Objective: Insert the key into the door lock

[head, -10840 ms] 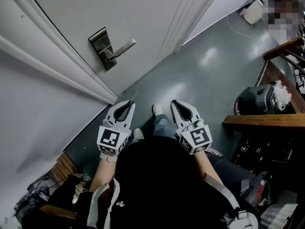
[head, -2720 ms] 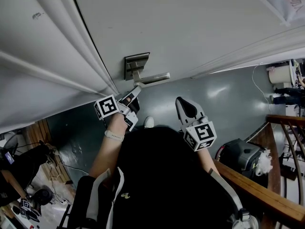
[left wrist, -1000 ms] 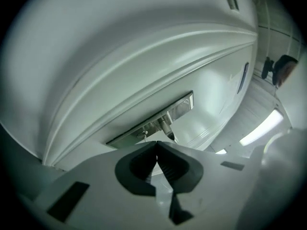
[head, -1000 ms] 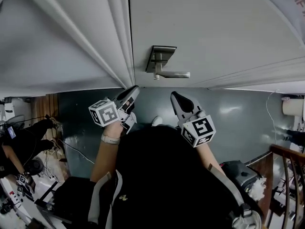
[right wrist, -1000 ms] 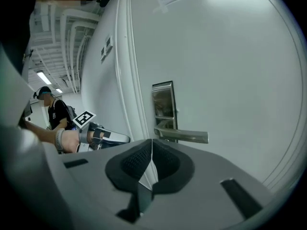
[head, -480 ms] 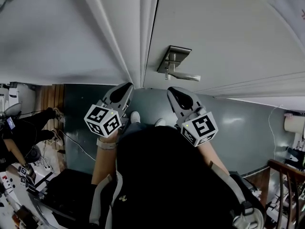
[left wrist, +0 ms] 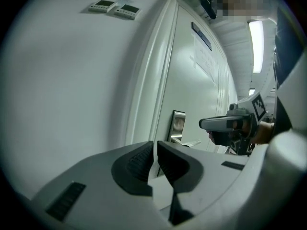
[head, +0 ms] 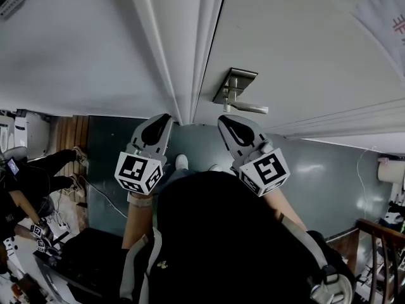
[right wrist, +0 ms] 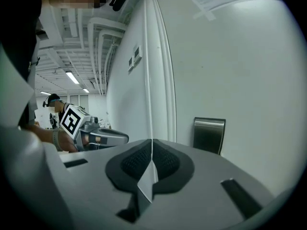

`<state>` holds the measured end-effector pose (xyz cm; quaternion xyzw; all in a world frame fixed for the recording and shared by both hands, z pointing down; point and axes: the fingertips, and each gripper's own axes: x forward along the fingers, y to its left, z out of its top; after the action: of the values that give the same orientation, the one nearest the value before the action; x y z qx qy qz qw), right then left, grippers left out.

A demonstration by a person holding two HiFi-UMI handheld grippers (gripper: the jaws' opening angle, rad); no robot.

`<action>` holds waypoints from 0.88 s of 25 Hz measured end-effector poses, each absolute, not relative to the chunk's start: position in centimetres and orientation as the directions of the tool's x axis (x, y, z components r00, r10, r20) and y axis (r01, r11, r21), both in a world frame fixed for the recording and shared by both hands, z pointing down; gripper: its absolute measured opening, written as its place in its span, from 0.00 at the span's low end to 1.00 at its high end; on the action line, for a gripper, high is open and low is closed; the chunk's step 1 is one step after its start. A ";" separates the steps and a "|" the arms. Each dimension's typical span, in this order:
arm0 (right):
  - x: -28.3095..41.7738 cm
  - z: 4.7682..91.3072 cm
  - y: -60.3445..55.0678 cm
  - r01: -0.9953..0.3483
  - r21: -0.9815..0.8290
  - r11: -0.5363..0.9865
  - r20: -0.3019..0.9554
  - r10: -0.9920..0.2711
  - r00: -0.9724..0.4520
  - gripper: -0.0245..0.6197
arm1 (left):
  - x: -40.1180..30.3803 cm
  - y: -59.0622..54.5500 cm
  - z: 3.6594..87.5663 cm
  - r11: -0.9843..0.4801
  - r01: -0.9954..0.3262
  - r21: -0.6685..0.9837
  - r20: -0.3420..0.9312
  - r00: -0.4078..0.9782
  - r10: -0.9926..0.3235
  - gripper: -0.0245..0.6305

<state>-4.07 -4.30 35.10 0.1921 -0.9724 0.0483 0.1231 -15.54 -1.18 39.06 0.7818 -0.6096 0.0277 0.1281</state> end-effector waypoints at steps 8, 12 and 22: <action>-4.6 33.4 -3.5 -0.358 -0.010 0.934 0.221 -0.347 -0.912 0.06 | -15.3 -0.4 37.9 -0.225 -0.966 0.124 0.170 0.245 -0.955 0.07; -4.5 33.4 -3.1 -0.353 -0.002 0.936 0.216 -0.344 -0.914 0.06 | -14.7 0.0 38.0 -0.237 -0.964 0.122 0.164 0.255 -0.953 0.07; -4.0 34.6 -2.6 -0.366 -0.026 0.930 0.243 -0.349 -0.905 0.06 | -13.3 0.4 38.1 -0.269 -0.956 0.120 0.169 0.287 -0.943 0.07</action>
<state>-4.04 -2.64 34.61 0.1831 -0.9753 0.0355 0.1179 -13.34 0.43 38.13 0.7960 -0.5963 0.0316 0.0993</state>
